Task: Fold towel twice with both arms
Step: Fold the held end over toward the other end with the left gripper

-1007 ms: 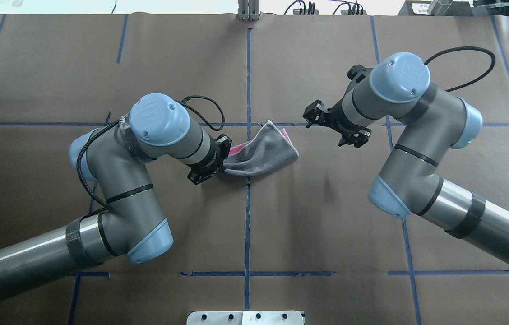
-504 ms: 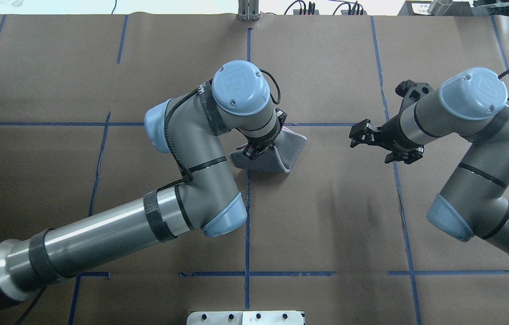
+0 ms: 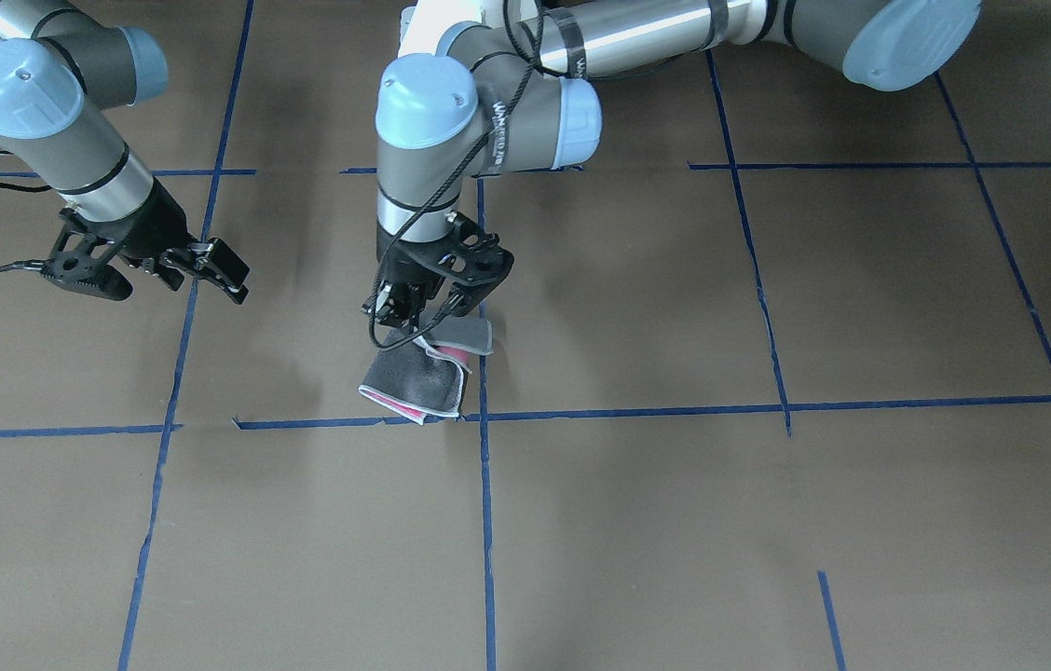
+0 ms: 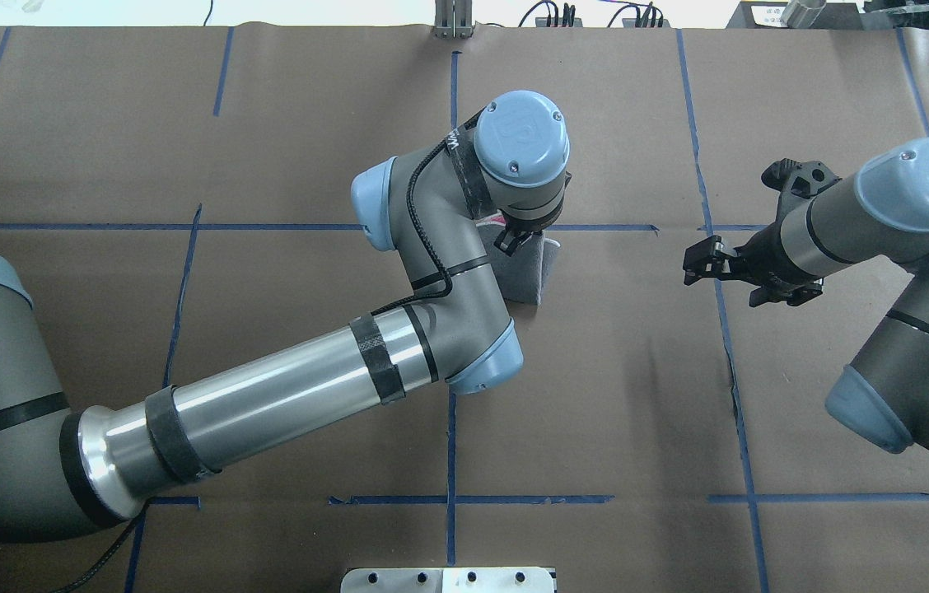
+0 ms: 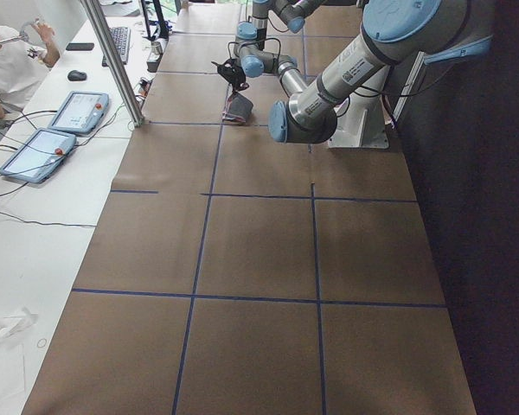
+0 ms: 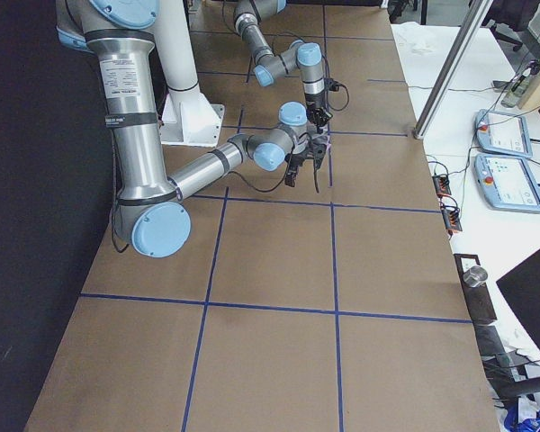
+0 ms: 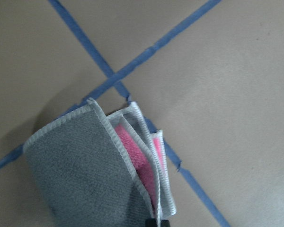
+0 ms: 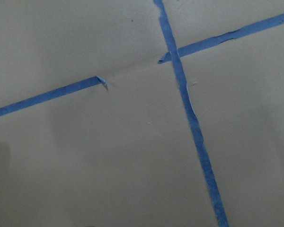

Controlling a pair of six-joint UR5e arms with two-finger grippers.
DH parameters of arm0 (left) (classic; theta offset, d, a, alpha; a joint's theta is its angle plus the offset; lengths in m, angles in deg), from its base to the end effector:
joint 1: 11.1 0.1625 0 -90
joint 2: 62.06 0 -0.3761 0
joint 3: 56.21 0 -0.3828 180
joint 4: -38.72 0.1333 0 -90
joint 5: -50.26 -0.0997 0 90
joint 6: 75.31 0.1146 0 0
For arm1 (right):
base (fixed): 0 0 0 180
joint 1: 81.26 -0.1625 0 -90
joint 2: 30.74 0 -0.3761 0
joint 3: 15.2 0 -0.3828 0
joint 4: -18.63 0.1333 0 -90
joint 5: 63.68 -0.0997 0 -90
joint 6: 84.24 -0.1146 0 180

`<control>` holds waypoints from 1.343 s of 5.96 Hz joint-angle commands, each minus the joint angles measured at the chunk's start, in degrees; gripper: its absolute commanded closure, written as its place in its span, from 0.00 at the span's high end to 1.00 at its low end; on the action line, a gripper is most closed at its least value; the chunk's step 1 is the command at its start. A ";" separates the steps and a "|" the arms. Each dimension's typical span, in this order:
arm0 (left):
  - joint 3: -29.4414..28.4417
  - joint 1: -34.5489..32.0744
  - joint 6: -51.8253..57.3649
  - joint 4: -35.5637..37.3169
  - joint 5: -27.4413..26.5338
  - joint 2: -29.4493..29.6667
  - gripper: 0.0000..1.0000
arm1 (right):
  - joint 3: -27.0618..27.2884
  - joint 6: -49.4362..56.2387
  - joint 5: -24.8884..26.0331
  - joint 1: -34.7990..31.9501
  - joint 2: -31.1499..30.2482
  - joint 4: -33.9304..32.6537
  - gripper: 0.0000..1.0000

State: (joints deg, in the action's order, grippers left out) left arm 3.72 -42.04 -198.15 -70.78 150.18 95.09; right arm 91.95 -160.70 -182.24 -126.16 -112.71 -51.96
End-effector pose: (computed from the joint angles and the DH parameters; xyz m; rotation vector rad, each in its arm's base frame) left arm 0.6287 -0.5093 0.0567 -0.1823 1.0226 -0.9310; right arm -0.3275 -0.4372 0.3737 -0.0409 -0.8982 0.3163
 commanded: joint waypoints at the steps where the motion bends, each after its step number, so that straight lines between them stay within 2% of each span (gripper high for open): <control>1: -3.42 -0.96 -0.12 -2.29 -1.14 1.32 0.00 | 0.17 0.44 -0.10 -0.18 -0.83 0.10 1.00; 2: -6.65 -0.97 -0.21 -5.86 -1.14 2.10 0.00 | 0.17 0.44 -0.10 -0.18 -1.09 0.19 1.00; 3: -12.68 -0.97 -0.21 -9.90 -1.83 4.37 0.03 | 0.17 0.44 -0.01 -0.18 -1.09 0.19 1.00; 4: -13.70 -0.88 -0.12 -11.16 -2.88 4.39 0.37 | 0.17 0.44 -0.01 -0.10 -1.09 0.19 1.00; 5: -14.40 -0.70 3.45 -11.43 -2.81 4.48 0.99 | 0.08 0.44 0.08 -0.10 -1.09 0.19 1.00; 7: -12.93 -0.88 3.83 -13.10 -2.28 4.74 1.00 | -0.01 0.52 0.08 -0.18 -1.00 0.19 1.00; 8: -8.05 -1.66 4.18 -11.97 1.03 3.53 1.00 | 0.17 1.39 -0.88 -1.66 -0.92 -0.16 1.00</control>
State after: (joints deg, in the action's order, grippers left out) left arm -7.91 -43.13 -194.29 -83.27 148.85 99.41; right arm 92.00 -159.92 -182.46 -126.80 -113.71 -51.87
